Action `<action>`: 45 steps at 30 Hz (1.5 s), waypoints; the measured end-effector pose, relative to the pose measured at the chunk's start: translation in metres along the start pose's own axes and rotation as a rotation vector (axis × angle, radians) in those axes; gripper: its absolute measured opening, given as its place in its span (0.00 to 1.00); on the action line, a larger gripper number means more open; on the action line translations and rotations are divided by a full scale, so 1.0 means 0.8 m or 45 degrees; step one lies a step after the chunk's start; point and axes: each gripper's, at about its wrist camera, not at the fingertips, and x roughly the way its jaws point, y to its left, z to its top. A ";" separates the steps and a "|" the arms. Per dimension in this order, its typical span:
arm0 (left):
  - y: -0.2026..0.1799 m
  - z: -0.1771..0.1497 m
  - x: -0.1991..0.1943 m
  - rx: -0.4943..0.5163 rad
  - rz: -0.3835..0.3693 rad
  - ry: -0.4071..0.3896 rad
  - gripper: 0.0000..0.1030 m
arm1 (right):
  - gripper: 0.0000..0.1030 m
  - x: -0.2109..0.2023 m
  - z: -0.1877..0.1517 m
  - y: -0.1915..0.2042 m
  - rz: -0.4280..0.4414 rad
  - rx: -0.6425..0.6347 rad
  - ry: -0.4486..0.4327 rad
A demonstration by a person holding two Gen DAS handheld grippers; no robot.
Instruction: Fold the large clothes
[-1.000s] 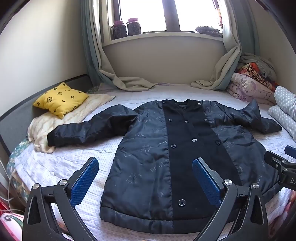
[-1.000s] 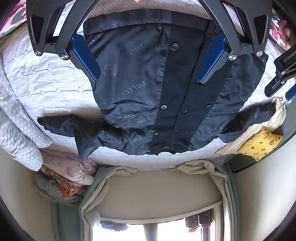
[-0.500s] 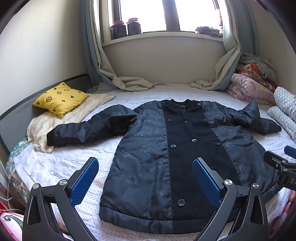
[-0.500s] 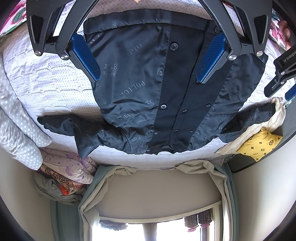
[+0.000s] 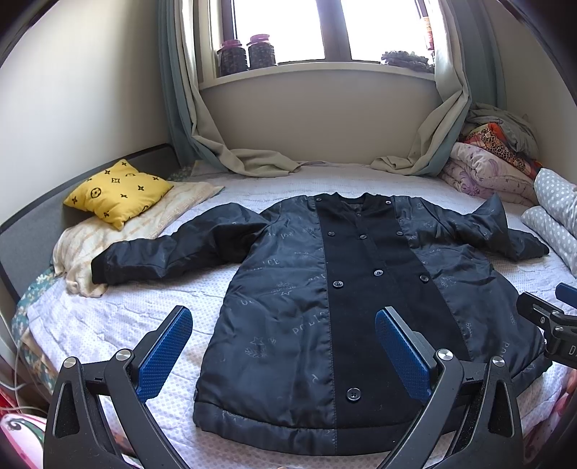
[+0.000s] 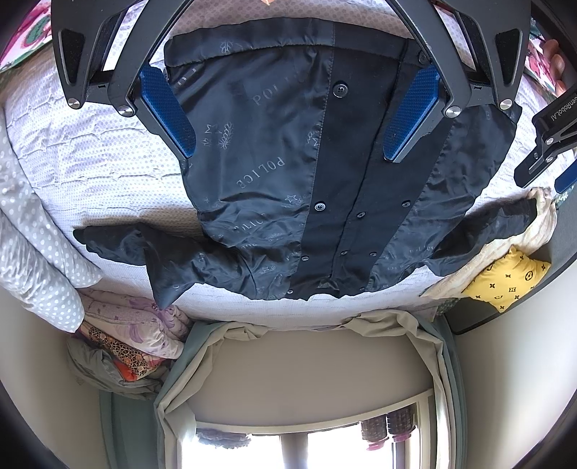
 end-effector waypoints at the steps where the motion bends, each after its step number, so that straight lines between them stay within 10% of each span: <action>1: 0.000 0.000 0.000 -0.003 -0.002 0.001 1.00 | 1.00 0.000 0.000 0.001 0.000 0.001 0.000; 27: 0.006 -0.009 0.011 0.024 0.037 0.002 1.00 | 1.00 0.002 -0.003 -0.002 0.010 0.010 0.013; 45: 0.040 -0.015 0.066 -0.120 0.077 0.321 1.00 | 1.00 0.012 0.015 -0.008 0.049 0.017 0.076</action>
